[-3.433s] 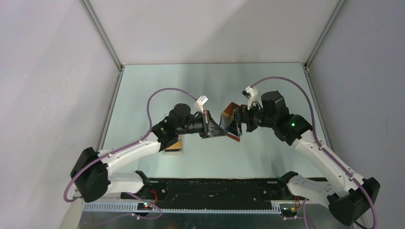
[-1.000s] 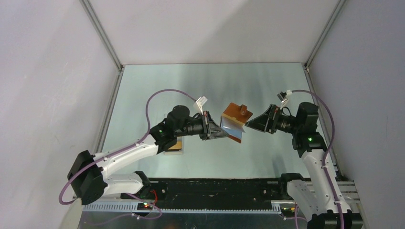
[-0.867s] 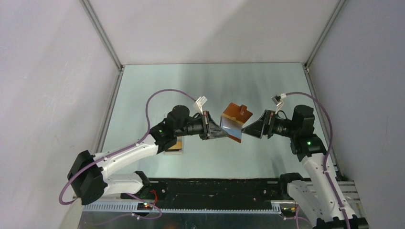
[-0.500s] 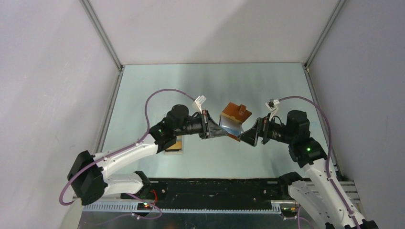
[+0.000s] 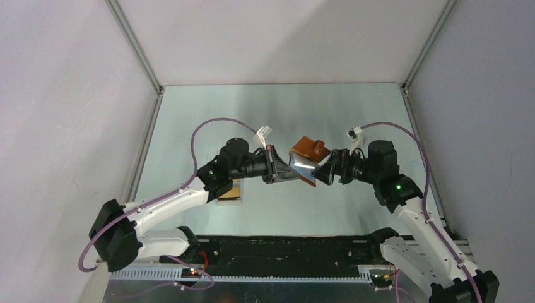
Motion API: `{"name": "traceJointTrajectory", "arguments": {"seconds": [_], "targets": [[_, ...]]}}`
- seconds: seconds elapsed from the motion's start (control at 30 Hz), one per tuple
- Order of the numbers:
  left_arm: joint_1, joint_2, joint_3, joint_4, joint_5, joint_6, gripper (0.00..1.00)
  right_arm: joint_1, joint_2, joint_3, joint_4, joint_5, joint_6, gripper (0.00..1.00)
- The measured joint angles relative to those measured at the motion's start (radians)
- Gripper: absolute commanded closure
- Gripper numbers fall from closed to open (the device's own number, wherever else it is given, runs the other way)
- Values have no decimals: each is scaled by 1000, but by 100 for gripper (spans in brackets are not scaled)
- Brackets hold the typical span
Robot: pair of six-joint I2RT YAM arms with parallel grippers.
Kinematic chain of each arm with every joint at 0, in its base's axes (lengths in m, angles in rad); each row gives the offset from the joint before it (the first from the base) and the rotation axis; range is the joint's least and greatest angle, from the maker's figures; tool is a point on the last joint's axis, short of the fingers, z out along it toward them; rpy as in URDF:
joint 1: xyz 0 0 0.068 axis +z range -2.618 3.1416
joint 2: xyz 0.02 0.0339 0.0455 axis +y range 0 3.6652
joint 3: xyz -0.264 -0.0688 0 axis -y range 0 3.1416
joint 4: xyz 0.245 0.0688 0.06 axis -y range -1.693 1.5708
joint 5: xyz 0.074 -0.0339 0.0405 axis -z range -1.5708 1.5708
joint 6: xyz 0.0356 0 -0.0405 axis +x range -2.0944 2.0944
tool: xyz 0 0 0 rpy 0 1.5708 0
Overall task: Put the credit cards into the card holder
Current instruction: Open the card holder.
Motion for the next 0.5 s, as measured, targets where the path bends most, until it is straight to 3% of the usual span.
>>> {"name": "traceJointTrajectory", "arguments": {"seconds": [0.23, 0.5], "targets": [[2, 0, 0, 0, 8, 0, 100, -8, 67, 23, 49, 28, 34, 0], [2, -20, 0, 0, 19, 0, 100, -107, 141, 24, 160, -74, 132, 1]]}}
